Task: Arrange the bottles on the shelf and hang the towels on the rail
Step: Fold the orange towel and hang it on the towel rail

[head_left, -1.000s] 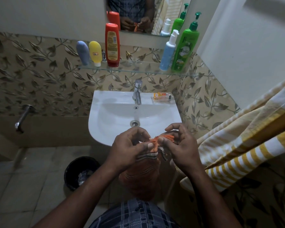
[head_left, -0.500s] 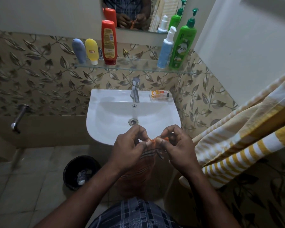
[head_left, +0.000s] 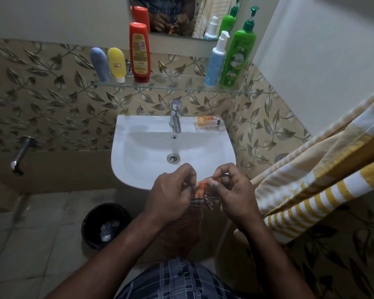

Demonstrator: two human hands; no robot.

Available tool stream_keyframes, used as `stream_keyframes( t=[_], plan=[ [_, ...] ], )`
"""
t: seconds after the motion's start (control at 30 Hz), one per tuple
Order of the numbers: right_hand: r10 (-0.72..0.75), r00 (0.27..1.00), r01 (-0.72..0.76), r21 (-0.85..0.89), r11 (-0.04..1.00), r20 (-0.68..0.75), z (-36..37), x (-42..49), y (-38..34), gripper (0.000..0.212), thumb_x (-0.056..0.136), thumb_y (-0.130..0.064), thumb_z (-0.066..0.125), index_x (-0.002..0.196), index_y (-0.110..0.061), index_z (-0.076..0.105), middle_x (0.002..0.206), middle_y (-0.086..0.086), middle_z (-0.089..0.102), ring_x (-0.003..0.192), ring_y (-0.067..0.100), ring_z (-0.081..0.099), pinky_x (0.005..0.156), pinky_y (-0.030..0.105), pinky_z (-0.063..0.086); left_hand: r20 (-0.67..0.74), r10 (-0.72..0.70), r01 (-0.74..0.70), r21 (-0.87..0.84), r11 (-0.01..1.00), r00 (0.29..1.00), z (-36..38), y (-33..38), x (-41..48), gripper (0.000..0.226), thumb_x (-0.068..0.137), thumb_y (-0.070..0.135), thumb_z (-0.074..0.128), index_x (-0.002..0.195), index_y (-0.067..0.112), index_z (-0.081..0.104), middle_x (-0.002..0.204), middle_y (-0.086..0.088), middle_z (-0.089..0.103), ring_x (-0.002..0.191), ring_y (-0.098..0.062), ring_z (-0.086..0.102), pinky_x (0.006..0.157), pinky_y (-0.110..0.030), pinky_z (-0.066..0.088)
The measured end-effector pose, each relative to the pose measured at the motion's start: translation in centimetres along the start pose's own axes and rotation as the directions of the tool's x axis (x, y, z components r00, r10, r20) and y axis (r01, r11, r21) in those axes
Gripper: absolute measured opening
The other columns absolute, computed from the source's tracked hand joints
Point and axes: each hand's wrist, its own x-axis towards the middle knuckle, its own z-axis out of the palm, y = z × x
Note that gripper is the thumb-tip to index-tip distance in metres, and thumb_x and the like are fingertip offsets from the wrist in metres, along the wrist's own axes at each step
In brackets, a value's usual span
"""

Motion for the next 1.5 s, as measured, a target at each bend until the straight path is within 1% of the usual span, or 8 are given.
stream_keyframes(
  t=[0.27, 0.5, 0.77, 0.93, 1.03, 1.13, 1.33, 1.5],
  plan=[
    [-0.006, 0.999, 0.007, 0.04, 0.999, -0.034, -0.2, -0.6, -0.5, 0.022, 0.078, -0.044, 0.076, 0.088, -0.029, 0.062, 0.075, 0.013, 0.075, 0.073, 0.038, 0.075, 0.071, 0.063, 0.059, -0.048, -0.012, 0.013, 0.015, 1.0, 0.999, 0.9, -0.2, 0.1, 0.02, 0.094, 0.018, 0.07, 0.089, 0.027, 0.053, 0.069, 0.006, 0.067, 0.06, -0.014, 0.065, 0.056, -0.042, 0.053],
    [0.026, 0.999, -0.025, 0.006, 1.0, -0.046, -0.2, -0.9, -0.5, 0.029, 0.075, -0.048, 0.08, 0.088, -0.028, 0.063, 0.069, 0.007, 0.075, 0.066, 0.027, 0.072, 0.068, 0.065, 0.059, -0.093, -0.018, 0.02, 0.025, 0.999, 0.995, 1.3, -0.1, -0.2, 0.014, 0.09, 0.03, 0.064, 0.087, 0.028, 0.05, 0.066, 0.007, 0.066, 0.058, -0.016, 0.065, 0.057, -0.043, 0.053],
    [-0.086, 0.991, 0.06, -0.226, 0.972, -0.107, 0.1, -1.6, -0.9, 0.032, 0.078, -0.025, 0.092, 0.088, -0.029, 0.062, 0.076, -0.001, 0.078, 0.069, 0.014, 0.076, 0.063, 0.052, 0.062, -0.093, -0.045, 0.045, 0.003, 0.999, 0.995, 1.7, -0.3, -0.2, 0.011, 0.089, 0.035, 0.06, 0.088, 0.03, 0.05, 0.07, 0.007, 0.067, 0.062, -0.017, 0.068, 0.058, -0.046, 0.056],
    [-0.078, 0.983, 0.05, -0.163, 0.985, -0.169, -0.6, -0.6, -0.2, 0.026, 0.08, -0.022, 0.081, 0.091, -0.028, 0.058, 0.085, 0.003, 0.077, 0.08, 0.021, 0.076, 0.074, 0.056, 0.062, 0.103, -0.087, 0.091, -0.032, 0.995, 0.991, 1.3, -0.4, 0.0, 0.021, 0.094, 0.035, 0.075, 0.102, 0.034, 0.055, 0.078, 0.012, 0.074, 0.068, -0.006, 0.069, 0.06, -0.02, 0.051],
    [-0.033, 0.973, 0.013, -0.09, 0.996, -0.227, -2.1, 0.6, 0.3, 0.026, 0.083, -0.014, 0.077, 0.094, -0.026, 0.057, 0.09, 0.005, 0.076, 0.085, 0.028, 0.075, 0.081, 0.061, 0.061, 0.268, -0.098, 0.036, 0.228, 0.973, 0.958, 0.8, -3.0, -0.6, 0.023, 0.09, 0.05, 0.068, 0.1, 0.03, 0.063, 0.074, 0.008, 0.071, 0.074, -0.015, 0.068, 0.068, -0.031, 0.044],
    [-0.002, 0.957, -0.007, -0.031, 0.999, -0.291, -3.8, 1.8, 0.5, 0.032, 0.09, 0.002, 0.074, 0.094, -0.022, 0.054, 0.093, 0.012, 0.073, 0.085, 0.026, 0.072, 0.085, 0.063, 0.06, 0.333, -0.05, -0.143, 0.531, 0.835, 0.942, 0.3, -5.9, -1.2, 0.028, 0.087, 0.047, 0.059, 0.095, 0.024, 0.07, 0.078, -0.003, 0.074, 0.082, -0.031, 0.069, 0.079, -0.035, 0.042],
    [-0.017, 0.935, 0.021, 0.009, 1.0, -0.353, -5.3, 2.9, 0.8, 0.034, 0.088, -0.002, 0.068, 0.09, -0.033, 0.053, 0.091, 0.008, 0.068, 0.085, 0.027, 0.066, 0.09, 0.068, 0.056, 0.343, -0.175, -0.131, 0.708, 0.694, 0.923, -1.3, -8.9, -2.1, 0.041, 0.082, 0.035, 0.054, 0.121, 0.042, 0.064, 0.095, 0.0, 0.079, 0.096, -0.026, 0.072, 0.09, -0.041, 0.041],
    [-0.064, 0.922, 0.028, -0.1, 0.995, -0.381, -5.1, 3.3, 1.1, 0.033, 0.087, -0.008, 0.069, 0.089, -0.037, 0.052, 0.095, 0.008, 0.07, 0.092, 0.034, 0.07, 0.09, 0.065, 0.056, 0.313, -0.342, -0.034, 0.781, 0.624, 0.886, -2.0, -9.8, -3.0, 0.012, 0.096, 0.029, 0.05, 0.098, 0.029, 0.063, 0.091, -0.003, 0.075, 0.091, -0.026, 0.067, 0.1, -0.041, 0.038]
  ],
)
